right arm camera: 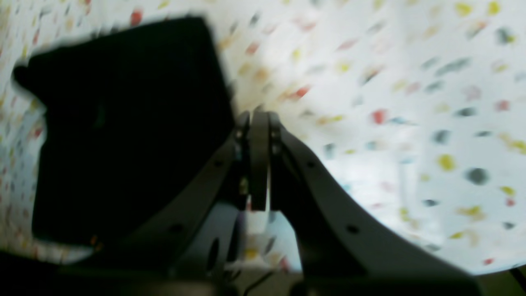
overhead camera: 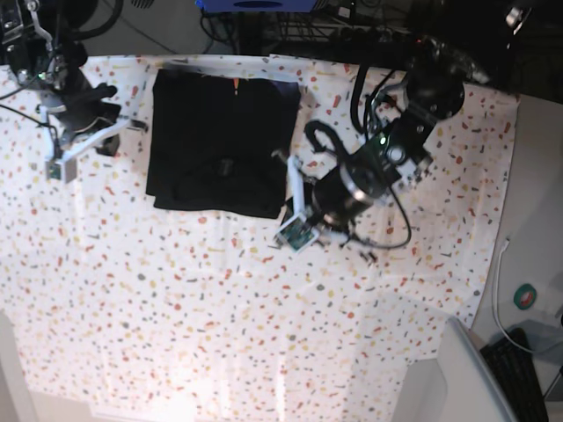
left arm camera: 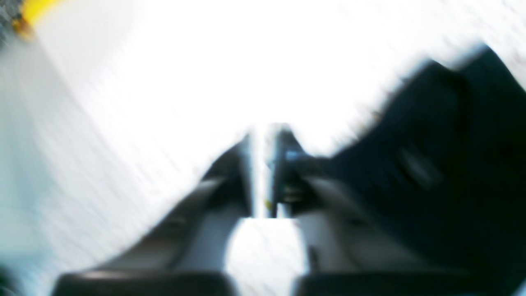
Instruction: Layout the t-shirt on the table in an organized manner, then fold the t-shirt properly
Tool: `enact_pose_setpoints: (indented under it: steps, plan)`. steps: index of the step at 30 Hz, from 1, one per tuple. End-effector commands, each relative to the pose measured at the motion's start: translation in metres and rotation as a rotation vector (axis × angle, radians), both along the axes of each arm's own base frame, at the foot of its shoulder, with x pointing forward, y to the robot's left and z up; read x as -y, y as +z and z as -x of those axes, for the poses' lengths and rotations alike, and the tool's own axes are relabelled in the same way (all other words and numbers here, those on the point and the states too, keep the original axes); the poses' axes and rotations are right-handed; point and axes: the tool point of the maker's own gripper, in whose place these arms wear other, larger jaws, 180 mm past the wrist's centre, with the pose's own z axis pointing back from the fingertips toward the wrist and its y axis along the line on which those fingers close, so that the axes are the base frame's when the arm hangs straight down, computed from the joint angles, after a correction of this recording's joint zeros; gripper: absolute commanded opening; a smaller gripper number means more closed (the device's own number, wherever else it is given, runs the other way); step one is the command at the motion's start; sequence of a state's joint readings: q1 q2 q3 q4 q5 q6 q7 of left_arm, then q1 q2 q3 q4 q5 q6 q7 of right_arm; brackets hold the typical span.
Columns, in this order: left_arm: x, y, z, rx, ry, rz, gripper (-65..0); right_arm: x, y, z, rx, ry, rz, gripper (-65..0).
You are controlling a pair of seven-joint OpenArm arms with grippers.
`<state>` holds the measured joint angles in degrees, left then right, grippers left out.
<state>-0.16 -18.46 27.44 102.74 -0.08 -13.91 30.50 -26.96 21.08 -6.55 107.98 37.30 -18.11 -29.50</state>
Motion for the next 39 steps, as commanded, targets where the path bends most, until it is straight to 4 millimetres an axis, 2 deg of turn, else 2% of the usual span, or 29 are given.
enact_pose_setpoints:
  steps: [1, 5, 7, 9, 11, 14, 16, 20, 23, 26, 28, 31, 33, 35, 39]
  plan:
    - [0.003, 0.01, 0.004, 0.013, 0.007, 0.054, -65.0, -0.012, 0.005, -0.001, 0.019, 0.039, -0.012, -65.0]
    - [-0.008, -0.025, 0.043, -0.113, 0.057, 0.064, -65.0, -0.071, -0.003, 0.021, -0.03, 0.184, -0.091, -65.0]
    - [0.0, -0.034, 0.06, -0.145, 0.036, 0.079, -65.0, -0.091, -0.003, 0.025, -0.033, 0.232, -0.119, -65.0]
    - [0.01, -0.041, 0.072, -0.152, 0.005, 0.113, -65.0, -0.103, -0.003, 0.028, -0.038, 0.261, -0.131, -65.0]
    - [0.013, -0.059, 0.086, -0.184, -0.008, 0.127, -65.0, -0.106, -0.01, 0.032, -0.057, 0.273, -0.13, -65.0]
    - [0.017, -0.093, 0.107, -0.257, -0.035, 0.116, -65.0, -0.092, -0.034, 0.036, -0.114, 0.254, -0.089, -65.0]
    - [0.017, -0.106, 0.116, -0.287, -0.044, 0.108, -65.0, -0.084, -0.05, 0.041, -0.157, 0.245, -0.064, -65.0]
    - [0.018, -0.106, 0.115, -0.281, -0.043, 0.117, -65.0, -0.082, -0.069, 0.046, -0.189, 0.213, -0.054, -65.0]
    - [0.022, -0.094, 0.106, -0.248, -0.049, 0.132, -65.0, -0.08, -0.068, 0.043, -0.165, 0.206, -0.048, -65.0]
    - [0.024, -0.073, 0.097, -0.196, -0.05, 0.158, -65.0, -0.084, -0.049, 0.041, -0.123, 0.225, -0.067, -65.0]
    - [0.013, -0.056, 0.085, -0.148, 0.012, 0.183, -65.0, -0.083, -0.032, 0.04, -0.084, 0.249, -0.069, -65.0]
    - [-0.02, -0.034, 0.076, -0.087, 0.111, 0.186, -65.0, -0.069, -0.012, 0.048, -0.055, 0.26, -0.053, -65.0]
    - [-0.046, -0.026, 0.084, -0.073, 0.159, 0.168, -65.0, -0.047, -0.005, 0.06, -0.067, 0.239, -0.021, -65.0]
    - [-0.064, -0.02, 0.098, -0.073, 0.165, 0.135, -65.0, -0.022, -0.001, 0.08, -0.101, 0.214, 0.021, -65.0]
    - [-0.091, -0.029, 0.148, -0.166, 0.16, 0.056, -65.0, 0.007, -0.005, 0.131, -0.216, 0.165, 0.064, -65.0]
